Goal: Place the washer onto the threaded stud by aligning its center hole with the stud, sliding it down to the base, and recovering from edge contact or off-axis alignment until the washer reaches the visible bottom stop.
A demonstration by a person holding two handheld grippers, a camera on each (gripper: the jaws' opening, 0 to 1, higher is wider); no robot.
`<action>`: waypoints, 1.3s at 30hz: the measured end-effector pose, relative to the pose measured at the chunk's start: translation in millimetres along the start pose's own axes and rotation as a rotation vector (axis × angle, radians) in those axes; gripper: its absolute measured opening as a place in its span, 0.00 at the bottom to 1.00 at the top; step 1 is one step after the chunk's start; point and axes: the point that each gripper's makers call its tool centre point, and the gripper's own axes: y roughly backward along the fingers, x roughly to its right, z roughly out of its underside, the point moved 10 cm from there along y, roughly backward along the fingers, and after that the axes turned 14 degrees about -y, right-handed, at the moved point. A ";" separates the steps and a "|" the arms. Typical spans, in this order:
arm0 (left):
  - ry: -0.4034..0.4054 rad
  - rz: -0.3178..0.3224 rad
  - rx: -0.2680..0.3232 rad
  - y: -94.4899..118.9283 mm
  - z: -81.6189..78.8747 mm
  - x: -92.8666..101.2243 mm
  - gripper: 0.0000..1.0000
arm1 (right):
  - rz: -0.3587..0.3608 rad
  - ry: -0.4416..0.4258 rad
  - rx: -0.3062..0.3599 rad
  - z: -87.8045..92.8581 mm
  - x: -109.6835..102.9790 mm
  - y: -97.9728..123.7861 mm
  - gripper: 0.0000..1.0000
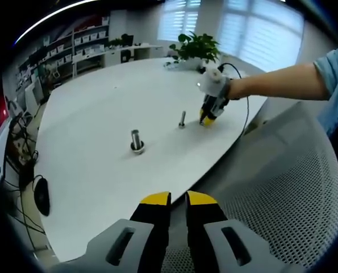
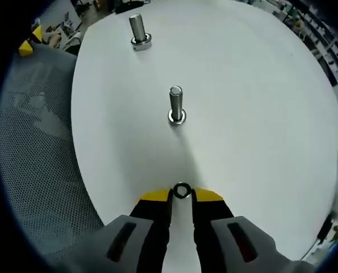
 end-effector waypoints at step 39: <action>-0.011 0.010 0.024 0.7 -1.5 0.7 0.08 | 0.063 0.013 -0.014 -2.9 -5.9 -0.6 0.16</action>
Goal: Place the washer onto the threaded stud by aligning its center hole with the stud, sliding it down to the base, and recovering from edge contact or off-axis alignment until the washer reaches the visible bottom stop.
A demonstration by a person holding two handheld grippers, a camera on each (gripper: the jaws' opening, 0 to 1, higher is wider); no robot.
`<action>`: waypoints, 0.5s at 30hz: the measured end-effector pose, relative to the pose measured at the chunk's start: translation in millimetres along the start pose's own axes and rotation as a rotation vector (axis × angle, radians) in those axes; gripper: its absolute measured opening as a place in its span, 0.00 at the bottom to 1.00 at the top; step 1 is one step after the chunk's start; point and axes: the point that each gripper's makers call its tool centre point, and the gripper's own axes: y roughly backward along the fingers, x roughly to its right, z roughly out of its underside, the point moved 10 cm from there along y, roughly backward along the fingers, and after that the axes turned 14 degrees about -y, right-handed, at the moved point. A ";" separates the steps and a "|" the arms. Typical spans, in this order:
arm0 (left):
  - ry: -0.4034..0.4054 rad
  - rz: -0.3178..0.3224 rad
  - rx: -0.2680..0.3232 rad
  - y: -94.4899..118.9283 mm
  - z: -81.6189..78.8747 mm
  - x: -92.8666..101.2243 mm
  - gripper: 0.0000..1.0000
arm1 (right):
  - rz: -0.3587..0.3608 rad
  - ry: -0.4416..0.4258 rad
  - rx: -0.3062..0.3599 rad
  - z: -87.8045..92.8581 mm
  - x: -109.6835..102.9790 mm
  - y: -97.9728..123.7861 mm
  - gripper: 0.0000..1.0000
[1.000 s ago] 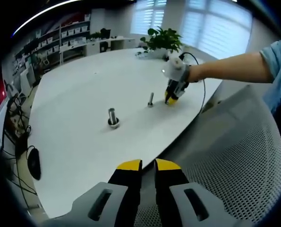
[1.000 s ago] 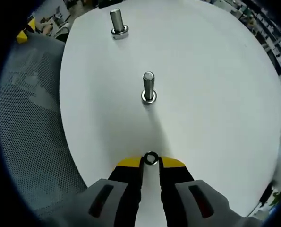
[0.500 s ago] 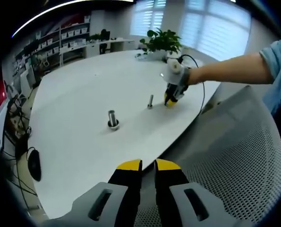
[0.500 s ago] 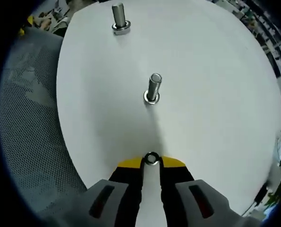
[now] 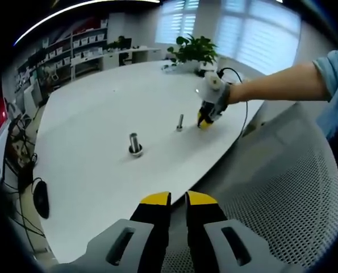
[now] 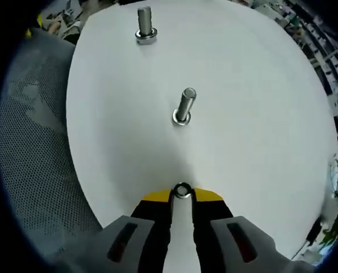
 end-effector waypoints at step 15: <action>0.001 0.007 -0.003 -0.2 0.7 0.7 0.08 | -0.082 -0.109 0.138 -21.0 -3.9 35.4 0.15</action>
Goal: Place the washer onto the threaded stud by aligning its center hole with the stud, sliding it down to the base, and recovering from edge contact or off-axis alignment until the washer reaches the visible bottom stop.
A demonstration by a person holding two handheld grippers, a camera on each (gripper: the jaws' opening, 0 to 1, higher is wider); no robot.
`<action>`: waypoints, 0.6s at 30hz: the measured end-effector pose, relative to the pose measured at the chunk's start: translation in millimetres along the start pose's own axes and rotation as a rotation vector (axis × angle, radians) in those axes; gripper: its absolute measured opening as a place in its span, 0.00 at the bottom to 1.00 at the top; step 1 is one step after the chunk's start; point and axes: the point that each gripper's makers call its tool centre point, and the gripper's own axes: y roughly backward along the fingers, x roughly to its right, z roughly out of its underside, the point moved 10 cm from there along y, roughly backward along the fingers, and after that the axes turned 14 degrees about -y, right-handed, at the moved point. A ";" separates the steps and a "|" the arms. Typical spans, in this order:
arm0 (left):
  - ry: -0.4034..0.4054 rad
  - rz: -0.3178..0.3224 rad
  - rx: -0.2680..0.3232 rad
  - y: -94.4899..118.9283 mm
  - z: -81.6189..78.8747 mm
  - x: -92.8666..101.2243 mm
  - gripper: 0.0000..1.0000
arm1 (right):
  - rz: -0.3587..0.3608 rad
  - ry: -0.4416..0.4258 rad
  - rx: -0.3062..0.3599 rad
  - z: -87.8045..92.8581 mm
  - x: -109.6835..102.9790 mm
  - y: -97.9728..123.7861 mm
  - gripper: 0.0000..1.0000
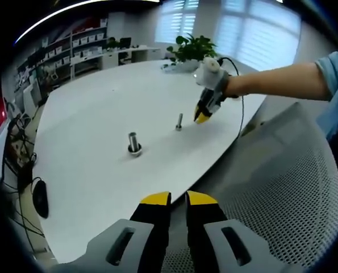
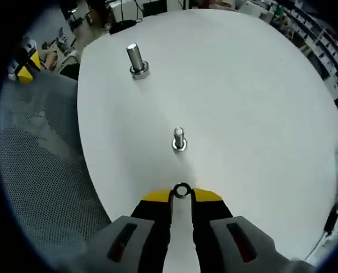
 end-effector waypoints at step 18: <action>0.001 0.000 0.005 0.4 -0.2 -0.1 0.08 | -0.020 -0.051 0.181 -25.6 -9.9 17.9 0.15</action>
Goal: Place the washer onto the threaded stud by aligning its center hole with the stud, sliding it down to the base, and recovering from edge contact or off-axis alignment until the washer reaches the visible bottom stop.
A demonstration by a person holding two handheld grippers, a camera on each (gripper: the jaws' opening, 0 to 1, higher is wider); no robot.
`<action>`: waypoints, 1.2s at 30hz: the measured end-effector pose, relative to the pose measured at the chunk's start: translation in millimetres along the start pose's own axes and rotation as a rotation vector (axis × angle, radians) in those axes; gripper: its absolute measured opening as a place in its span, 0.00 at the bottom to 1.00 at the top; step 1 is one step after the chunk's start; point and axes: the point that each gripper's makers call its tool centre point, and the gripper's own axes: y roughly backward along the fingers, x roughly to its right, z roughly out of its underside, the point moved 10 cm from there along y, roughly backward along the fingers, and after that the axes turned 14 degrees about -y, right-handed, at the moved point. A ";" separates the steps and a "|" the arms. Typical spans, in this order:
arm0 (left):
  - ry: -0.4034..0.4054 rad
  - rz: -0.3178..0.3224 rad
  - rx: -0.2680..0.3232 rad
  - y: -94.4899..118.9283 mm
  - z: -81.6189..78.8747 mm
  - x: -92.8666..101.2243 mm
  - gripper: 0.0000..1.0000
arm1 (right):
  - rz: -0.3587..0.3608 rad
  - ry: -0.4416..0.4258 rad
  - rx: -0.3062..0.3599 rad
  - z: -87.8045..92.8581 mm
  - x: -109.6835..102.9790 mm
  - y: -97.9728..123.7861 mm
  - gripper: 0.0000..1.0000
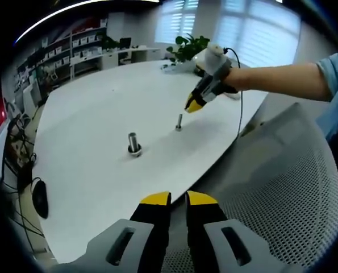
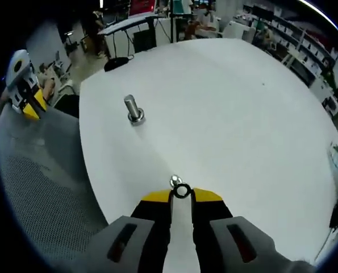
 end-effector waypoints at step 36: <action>0.006 0.002 0.000 -0.4 0.3 -0.5 0.08 | -0.002 0.114 -0.098 -13.9 -8.1 -19.6 0.15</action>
